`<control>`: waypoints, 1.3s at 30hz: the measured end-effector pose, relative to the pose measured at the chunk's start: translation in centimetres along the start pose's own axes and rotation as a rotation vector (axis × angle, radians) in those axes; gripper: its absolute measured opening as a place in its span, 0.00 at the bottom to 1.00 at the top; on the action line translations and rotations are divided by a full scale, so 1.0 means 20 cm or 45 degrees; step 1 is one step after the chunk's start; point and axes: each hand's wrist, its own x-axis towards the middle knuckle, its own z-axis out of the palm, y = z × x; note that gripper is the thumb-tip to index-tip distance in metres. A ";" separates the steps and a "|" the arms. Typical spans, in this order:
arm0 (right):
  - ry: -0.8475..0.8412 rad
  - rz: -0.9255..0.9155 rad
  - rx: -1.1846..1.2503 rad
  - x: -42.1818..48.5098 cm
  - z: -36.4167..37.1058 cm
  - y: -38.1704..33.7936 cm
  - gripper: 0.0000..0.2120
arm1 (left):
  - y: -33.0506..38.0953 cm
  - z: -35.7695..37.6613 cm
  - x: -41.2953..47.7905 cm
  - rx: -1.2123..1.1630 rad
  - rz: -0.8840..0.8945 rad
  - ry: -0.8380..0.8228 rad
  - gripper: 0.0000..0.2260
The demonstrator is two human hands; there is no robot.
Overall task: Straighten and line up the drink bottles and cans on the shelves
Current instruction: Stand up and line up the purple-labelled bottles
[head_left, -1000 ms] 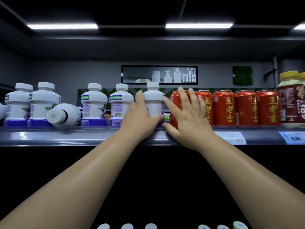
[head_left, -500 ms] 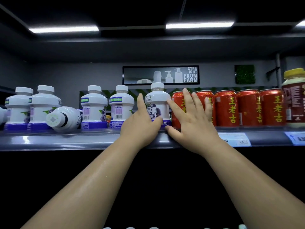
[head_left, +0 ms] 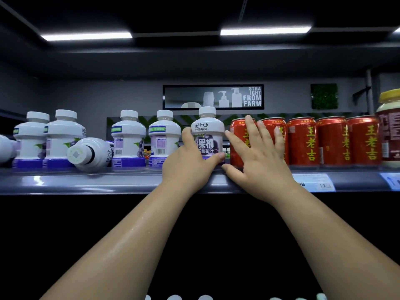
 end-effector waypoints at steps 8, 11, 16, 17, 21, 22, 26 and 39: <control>-0.006 -0.006 0.004 -0.01 0.00 0.00 0.37 | -0.01 0.01 0.00 0.022 -0.011 0.032 0.46; -0.013 -0.008 0.016 -0.01 -0.01 0.00 0.38 | -0.01 0.00 0.01 0.009 -0.010 0.032 0.47; 0.165 -0.010 0.170 -0.02 -0.04 -0.07 0.35 | -0.09 -0.08 -0.01 -0.140 0.142 0.058 0.43; 0.236 -0.051 0.264 -0.02 -0.05 -0.12 0.33 | -0.13 -0.10 -0.03 -0.096 0.197 0.117 0.40; 0.263 -0.215 0.640 0.03 -0.06 -0.38 0.28 | -0.31 -0.17 -0.06 0.102 0.265 0.302 0.32; 0.174 -0.182 0.743 0.05 -0.06 -0.44 0.28 | -0.36 -0.20 -0.05 0.135 0.239 0.300 0.32; -0.028 -0.028 0.909 0.16 -0.02 -0.66 0.32 | -0.52 -0.28 -0.01 0.153 0.151 0.275 0.29; -0.316 0.332 0.594 0.36 0.06 -0.86 0.52 | -0.66 -0.37 0.11 -0.107 0.061 -0.028 0.42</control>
